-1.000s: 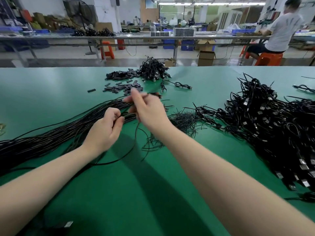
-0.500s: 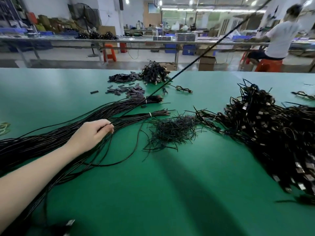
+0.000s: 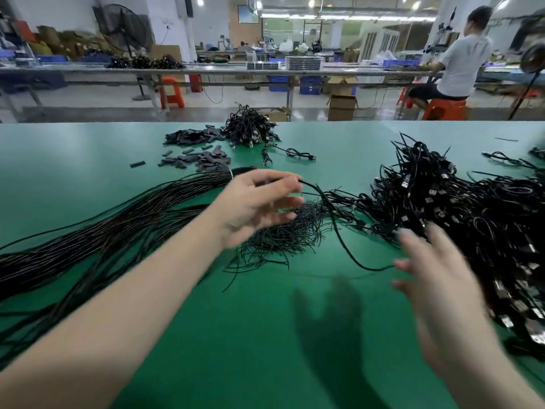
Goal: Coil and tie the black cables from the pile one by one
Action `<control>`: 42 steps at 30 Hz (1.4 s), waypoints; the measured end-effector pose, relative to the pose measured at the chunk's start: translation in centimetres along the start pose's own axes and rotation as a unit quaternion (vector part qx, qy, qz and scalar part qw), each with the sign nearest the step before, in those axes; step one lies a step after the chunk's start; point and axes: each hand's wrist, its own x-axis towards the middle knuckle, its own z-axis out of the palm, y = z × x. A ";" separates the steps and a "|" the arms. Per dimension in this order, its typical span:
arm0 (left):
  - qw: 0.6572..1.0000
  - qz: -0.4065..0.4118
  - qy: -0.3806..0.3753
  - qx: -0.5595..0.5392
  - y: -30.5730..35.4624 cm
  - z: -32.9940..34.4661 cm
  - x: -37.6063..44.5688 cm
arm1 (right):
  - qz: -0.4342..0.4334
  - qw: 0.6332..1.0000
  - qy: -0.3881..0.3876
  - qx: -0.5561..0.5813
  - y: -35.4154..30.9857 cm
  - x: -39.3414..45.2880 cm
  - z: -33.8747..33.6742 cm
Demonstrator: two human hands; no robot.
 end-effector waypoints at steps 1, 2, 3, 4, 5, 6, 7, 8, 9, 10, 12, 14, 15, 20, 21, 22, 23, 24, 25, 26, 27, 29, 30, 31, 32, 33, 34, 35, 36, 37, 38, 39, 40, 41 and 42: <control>1.000 -0.009 -0.009 -0.017 -0.9 0.9 0.3 | -0.024 0.999 -0.018 -0.013 -1.6 -0.1 1.9; 0.999 -0.016 -0.012 -0.035 -1.7 1.7 0.5 | -0.057 0.995 -0.053 -0.064 -3.1 0.1 4.2; 0.998 -0.016 -0.008 -0.056 -2.5 2.2 0.8 | -0.094 0.987 -0.090 -0.095 -4.0 0.2 5.5; 0.996 -0.015 0.005 -0.088 -3.3 2.4 1.0 | -0.114 0.983 -0.115 -0.090 -4.3 0.5 6.5; 0.991 -0.014 0.025 -0.127 -3.9 2.5 1.3 | -0.104 0.984 -0.140 -0.045 -4.6 1.2 7.2; 0.984 -0.017 0.047 -0.169 -4.4 2.3 1.5 | -0.088 0.983 -0.160 0.007 -4.3 2.1 7.8; 0.976 -0.022 0.065 -0.206 -4.9 2.0 1.7 | -0.071 0.980 -0.183 0.040 -4.1 2.8 8.2; 0.970 -0.029 0.075 -0.229 -5.2 1.7 1.9 | -0.071 0.975 -0.207 0.044 -4.2 3.3 9.0; 0.969 -0.037 0.082 -0.229 -5.4 1.4 2.0 | -0.065 0.968 -0.239 0.049 -4.1 3.5 9.7; 0.972 -0.045 0.089 -0.214 -5.6 1.1 2.2 | -0.045 0.957 -0.277 0.075 -3.7 3.7 10.3; 0.978 -0.048 0.097 -0.177 -5.7 0.7 2.5 | 0.024 0.930 -0.338 0.143 -2.8 3.9 11.3; 0.983 -0.046 0.106 -0.145 -5.3 0.4 2.6 | 0.087 0.898 -0.393 0.178 -1.5 4.0 12.0; 0.984 -0.045 0.108 -0.134 -4.9 0.1 2.4 | 0.112 0.877 -0.430 0.182 -0.9 4.0 12.1; 0.978 -0.079 -0.078 -0.174 -2.2 -1.6 0.5 | 0.180 0.819 -0.544 0.042 1.2 5.2 10.9; 0.978 -0.103 -0.131 -0.124 -2.1 -1.7 0.2 | 0.180 0.832 -0.524 0.016 1.0 5.7 10.5; 0.975 -0.135 -0.173 -0.041 -2.3 -1.7 0.0 | 0.168 0.851 -0.498 -0.011 0.7 6.3 10.0; 0.962 -0.172 -0.203 0.056 -2.8 -1.5 0.0 | 0.150 0.868 -0.472 -0.038 0.2 6.8 9.4; 0.942 -0.206 -0.225 0.142 -3.4 -1.3 0.1 | 0.132 0.880 -0.452 -0.059 -0.4 7.3 8.8; 0.924 -0.229 -0.235 0.197 -4.0 -1.1 0.3 | 0.116 0.888 -0.440 -0.065 -1.0 7.6 8.2; 0.919 -0.237 -0.227 0.219 -4.5 -0.9 0.5 | 0.104 0.892 -0.436 -0.051 -1.7 7.7 7.7; 0.931 -0.230 -0.195 0.206 -4.8 -0.8 0.8 | 0.098 0.892 -0.441 -0.017 -2.3 7.7 7.2; 0.973 -0.182 -0.094 0.110 -4.9 -0.8 1.3 | 0.085 0.877 -0.464 0.093 -3.4 7.4 6.7; 0.987 -0.144 -0.053 0.051 -4.6 -1.0 1.5 | 0.082 0.857 -0.485 0.153 -3.7 7.1 6.7; 0.994 -0.106 -0.024 -0.010 -4.1 -1.0 1.7 | 0.085 0.831 -0.512 0.200 -3.7 6.6 7.0; 0.994 -0.072 -0.011 -0.076 -3.4 -1.1 1.7 | 0.095 0.802 -0.547 0.221 -3.4 6.2 7.5; 0.989 -0.047 -0.015 -0.143 -2.8 -1.2 1.6 | 0.107 0.777 -0.584 0.210 -2.9 5.8 8.0; 0.978 -0.026 -0.039 -0.204 -2.2 -1.4 1.4 | 0.113 0.764 -0.612 0.169 -2.2 5.4 8.5; 0.969 -0.011 -0.070 -0.235 -1.5 -1.5 0.9 | 0.113 0.769 -0.620 0.110 -1.5 5.2 8.9; 0.969 -0.009 -0.096 -0.228 -0.9 -1.8 0.3 | 0.115 0.791 -0.599 0.050 -0.9 5.3 9.1; 0.974 -0.021 -0.121 -0.188 -0.6 -1.9 -0.2 | 0.117 0.825 -0.553 -0.001 -0.5 5.8 9.0; 0.980 -0.043 -0.153 -0.120 -0.6 -2.1 -0.5 | 0.119 0.860 -0.495 -0.032 -0.3 6.3 8.7; 0.980 -0.076 -0.184 -0.026 -0.8 -2.0 -0.5 | 0.118 0.890 -0.438 -0.039 -0.3 6.9 8.3; 0.969 -0.116 -0.205 0.080 -1.4 -1.8 -0.5 | 0.111 0.913 -0.391 -0.027 -0.4 7.6 7.9; 0.950 -0.154 -0.213 0.166 -2.2 -1.5 -0.2 | 0.101 0.928 -0.358 -0.001 -0.7 8.0 7.6; 0.939 -0.182 -0.201 0.211 -2.8 -0.9 0.1 | 0.092 0.933 -0.346 0.040 -1.1 8.2 7.3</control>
